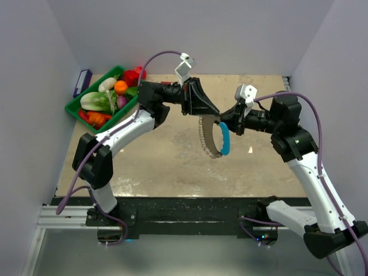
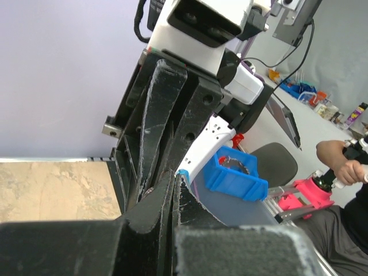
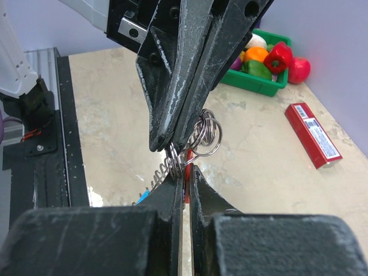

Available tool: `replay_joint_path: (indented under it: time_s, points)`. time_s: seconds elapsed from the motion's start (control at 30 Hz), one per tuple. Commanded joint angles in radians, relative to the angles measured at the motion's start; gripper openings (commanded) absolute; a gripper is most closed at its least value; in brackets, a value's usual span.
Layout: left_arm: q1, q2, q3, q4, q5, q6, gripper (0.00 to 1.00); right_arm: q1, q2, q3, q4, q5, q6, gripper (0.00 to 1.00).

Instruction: Remove the keys from the keyring

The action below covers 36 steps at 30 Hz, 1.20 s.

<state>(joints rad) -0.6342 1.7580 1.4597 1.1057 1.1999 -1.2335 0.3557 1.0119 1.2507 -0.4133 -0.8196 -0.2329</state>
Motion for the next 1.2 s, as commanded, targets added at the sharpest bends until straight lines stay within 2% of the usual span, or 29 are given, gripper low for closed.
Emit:
replay_joint_path:
  time_s: [0.0,0.2,0.37,0.67,1.17]
  points:
    - [-0.012,0.006,0.022,0.034,-0.051,0.028,0.00,0.032,0.013,-0.031,0.019,0.054,0.033,0.00]
    - [-0.012,0.005,0.028,0.040,-0.045,0.022,0.00,0.055,0.027,-0.070,0.065,0.097,0.052,0.00]
    - [-0.007,-0.017,0.024,0.036,-0.036,0.026,0.00,0.054,-0.002,-0.031,-0.021,0.184,-0.028,0.00]
    - [0.033,-0.081,-0.013,-0.085,-0.019,0.124,0.00,0.052,-0.050,-0.013,-0.097,0.327,-0.082,0.00]
    - [0.073,-0.124,-0.029,-0.214,0.000,0.224,0.00,0.045,-0.064,-0.008,-0.081,0.491,-0.082,0.00]
